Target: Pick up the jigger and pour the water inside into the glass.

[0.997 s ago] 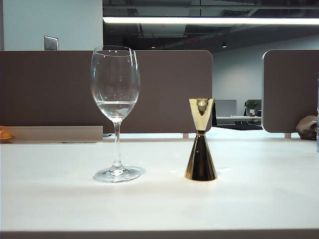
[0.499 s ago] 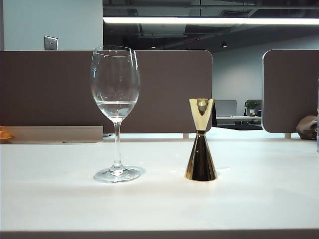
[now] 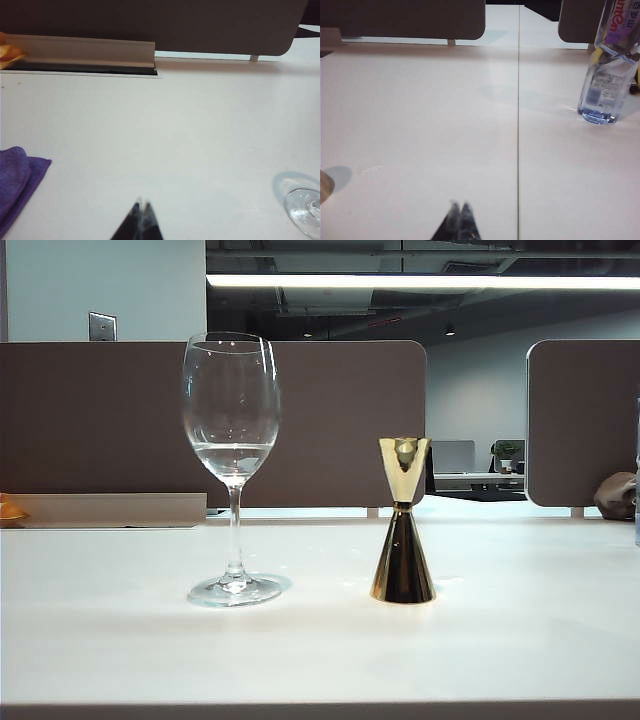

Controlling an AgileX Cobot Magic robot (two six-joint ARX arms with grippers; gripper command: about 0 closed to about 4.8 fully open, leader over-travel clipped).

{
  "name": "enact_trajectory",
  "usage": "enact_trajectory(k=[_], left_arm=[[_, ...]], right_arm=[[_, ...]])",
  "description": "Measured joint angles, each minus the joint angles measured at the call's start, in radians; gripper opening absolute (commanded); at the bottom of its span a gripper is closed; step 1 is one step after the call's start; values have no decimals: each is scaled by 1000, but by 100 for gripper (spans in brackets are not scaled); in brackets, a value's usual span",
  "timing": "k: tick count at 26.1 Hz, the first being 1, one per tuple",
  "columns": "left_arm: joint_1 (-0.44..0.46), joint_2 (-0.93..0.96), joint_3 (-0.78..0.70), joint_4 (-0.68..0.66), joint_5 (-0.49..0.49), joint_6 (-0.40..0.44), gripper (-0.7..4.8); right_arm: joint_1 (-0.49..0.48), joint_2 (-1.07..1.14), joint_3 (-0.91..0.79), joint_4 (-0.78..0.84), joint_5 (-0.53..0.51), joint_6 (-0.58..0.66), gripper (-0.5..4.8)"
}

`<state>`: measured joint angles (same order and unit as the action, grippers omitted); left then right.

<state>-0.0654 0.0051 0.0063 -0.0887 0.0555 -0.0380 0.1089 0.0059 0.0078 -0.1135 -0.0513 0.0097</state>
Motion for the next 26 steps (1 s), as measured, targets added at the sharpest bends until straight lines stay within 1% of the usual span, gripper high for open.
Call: enact_trajectory(k=[4,6,8,10,13,16,20,23,26], left_arm=[[0,0,0,0,0,0,-5],[0,0,0,0,0,0,-5],[0,0,0,0,0,0,-5],[0,0,0,0,0,0,-5],[0,0,0,0,6,-1,-5],[0,0,0,0,38,-31,-5],[0,0,4,6,117,-117,-5],[0,1,39,20,153,-183,-6],[0,2,117,37,180,-286,-6]], right_arm=[[0,0,0,0,-33,88,0],[0,0,0,0,-37,212,-1],[0,0,0,0,-39,413,0],[0,0,0,0,-40,494,0],[0,0,0,1,-61,514,-1],[0,0,0,3,-132,518,-1],[0,0,1,34,-225,520,-1],[0,2,29,31,-238,521,-1],[0,2,101,6,-238,518,-1]])
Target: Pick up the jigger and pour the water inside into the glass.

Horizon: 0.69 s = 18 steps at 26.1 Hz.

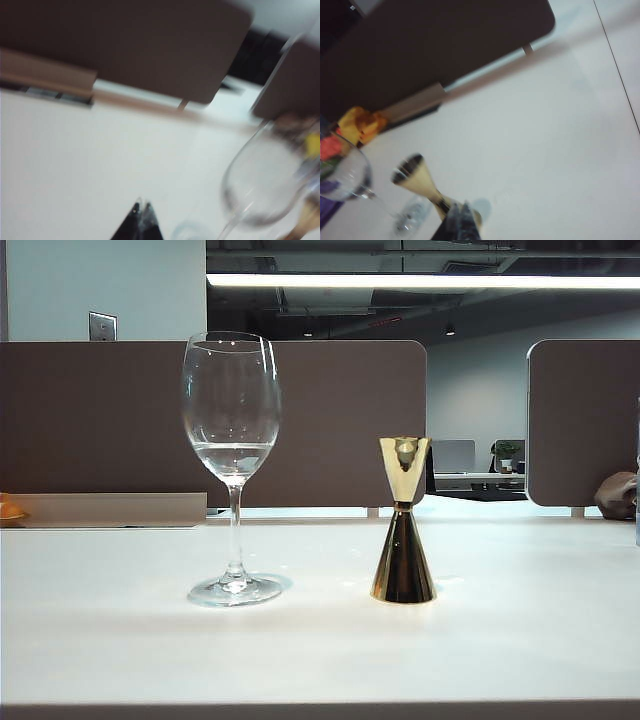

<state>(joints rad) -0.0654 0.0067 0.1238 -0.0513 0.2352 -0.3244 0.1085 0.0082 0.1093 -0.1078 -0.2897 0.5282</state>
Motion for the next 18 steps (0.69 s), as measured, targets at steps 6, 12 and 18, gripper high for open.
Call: enact_trajectory(k=[6,12,18], left_arm=[[0,-2,162,25,8,-48,-6],[0,5,361,-200,76,28,-6],[0,106,473,-508,63,241,-6]], right_arm=[[0,2,201,-154,-18,-94,-2],[1,127,446,-477,-55,-277,-2],[2,315,555,-542,-136,-430,-1]])
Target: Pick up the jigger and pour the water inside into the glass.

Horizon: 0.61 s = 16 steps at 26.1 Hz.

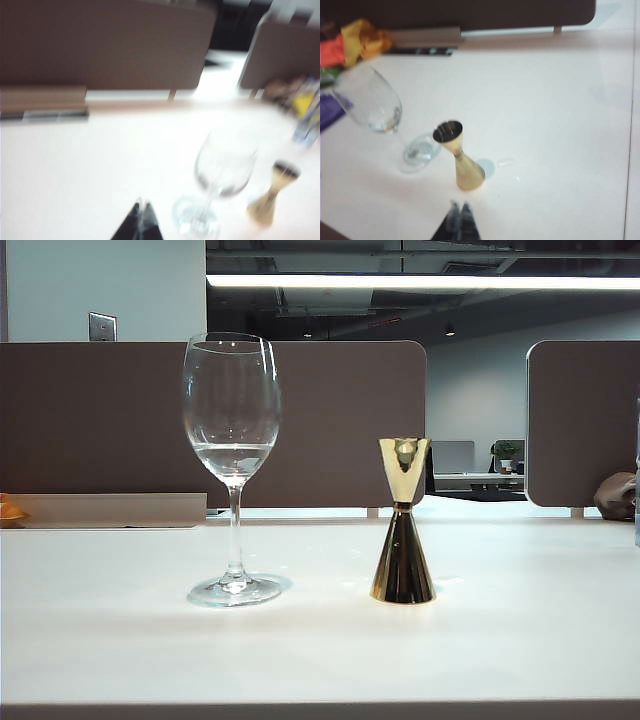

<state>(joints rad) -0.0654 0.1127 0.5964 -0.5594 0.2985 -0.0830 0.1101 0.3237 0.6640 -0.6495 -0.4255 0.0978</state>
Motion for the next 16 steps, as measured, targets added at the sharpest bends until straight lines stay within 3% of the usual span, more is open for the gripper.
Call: enact_trajectory(k=[3,5,8,11,16], left_arm=[[0,78,6,-55,-4,16,-6],[0,120,6,-79,-4,16,-6],[-3,183,6,-96,-1,19,-5],[-3,198,6,-95,15,19,25],[-3,194,7,-94,15,19,26]], right_arm=[[3,107,18,-31,-17,-72,15],[15,174,20,-39,-16,-103,88],[57,298,19,-36,-22,-120,119],[91,404,17,7,-55,-124,122],[115,616,18,207,-186,-125,94]])
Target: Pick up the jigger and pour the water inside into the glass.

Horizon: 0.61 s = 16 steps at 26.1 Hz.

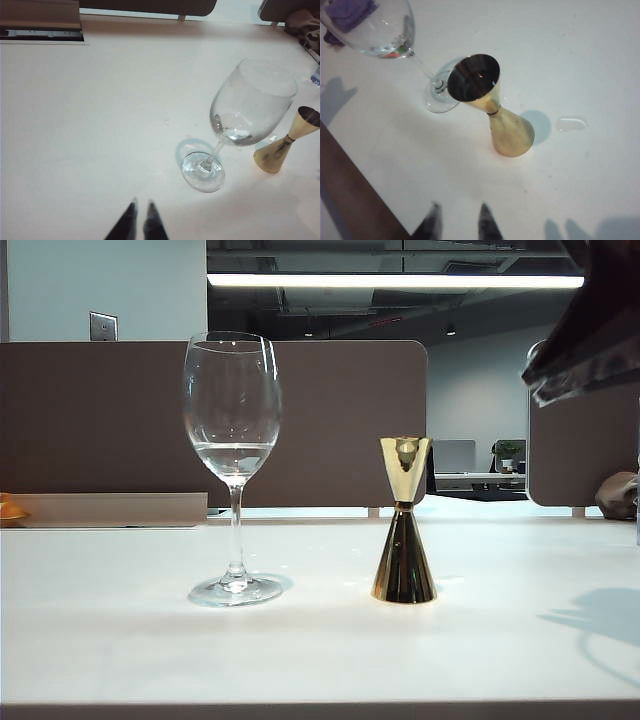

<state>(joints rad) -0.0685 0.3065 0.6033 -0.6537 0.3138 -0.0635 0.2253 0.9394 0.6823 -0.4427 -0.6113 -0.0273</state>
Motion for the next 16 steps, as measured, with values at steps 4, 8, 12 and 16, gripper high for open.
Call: enact_trajectory(k=[4,8,12,16], left_arm=[[0,0,0,1,0,-1,26],[0,0,1,7,1,-1,26],[0,0,1,42,25,-66,26],[0,0,1,82,26,-142,26]], right_arm=[[0,47,0,8,-2,0,94],[0,44,0,22,-3,0,94],[0,44,0,47,-12,0,95],[1,44,0,52,-36,0,95]])
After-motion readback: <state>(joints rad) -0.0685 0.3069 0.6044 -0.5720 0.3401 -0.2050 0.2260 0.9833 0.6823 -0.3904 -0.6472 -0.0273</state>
